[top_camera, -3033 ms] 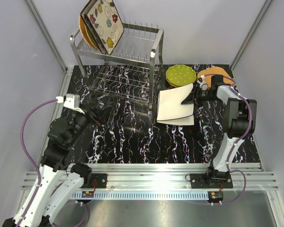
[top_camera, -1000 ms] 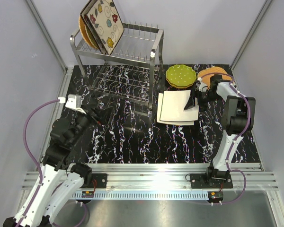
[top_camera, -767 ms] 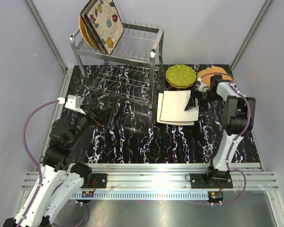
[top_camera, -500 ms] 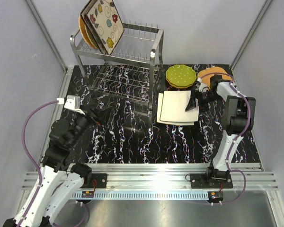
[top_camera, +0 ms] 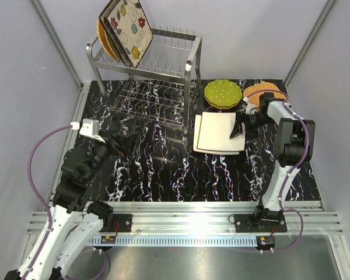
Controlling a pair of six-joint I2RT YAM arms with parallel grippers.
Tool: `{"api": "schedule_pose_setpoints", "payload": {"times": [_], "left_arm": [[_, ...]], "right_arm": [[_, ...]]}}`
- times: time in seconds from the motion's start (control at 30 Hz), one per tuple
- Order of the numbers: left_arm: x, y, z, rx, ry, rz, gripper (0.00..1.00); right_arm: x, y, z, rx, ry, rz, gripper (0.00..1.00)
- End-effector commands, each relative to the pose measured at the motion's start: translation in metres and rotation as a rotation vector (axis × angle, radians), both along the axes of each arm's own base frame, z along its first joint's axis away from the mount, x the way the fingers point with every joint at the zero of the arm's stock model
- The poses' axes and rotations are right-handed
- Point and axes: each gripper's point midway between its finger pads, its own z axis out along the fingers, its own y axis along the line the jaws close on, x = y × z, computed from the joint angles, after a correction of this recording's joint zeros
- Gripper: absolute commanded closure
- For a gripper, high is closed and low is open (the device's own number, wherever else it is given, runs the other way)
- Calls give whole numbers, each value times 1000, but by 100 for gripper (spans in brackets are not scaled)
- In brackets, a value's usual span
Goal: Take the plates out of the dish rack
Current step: Place the plate on the table
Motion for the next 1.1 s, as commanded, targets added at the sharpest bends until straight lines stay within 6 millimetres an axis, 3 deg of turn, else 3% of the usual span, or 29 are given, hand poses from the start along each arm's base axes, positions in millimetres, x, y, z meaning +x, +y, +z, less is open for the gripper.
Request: {"api": "schedule_pose_setpoints", "payload": {"times": [0.0, 0.67, 1.07], "left_arm": [[0, 5, 14, -22, -56, 24, 1], [3, 3, 13, -23, -54, 22, 1], [7, 6, 21, -20, -60, 47, 1]], "right_arm": [[15, -5, 34, -11, -109, 12, 24], [18, -17, 27, -64, -123, 13, 25], [25, -9, 21, -43, -117, 15, 25]]}}
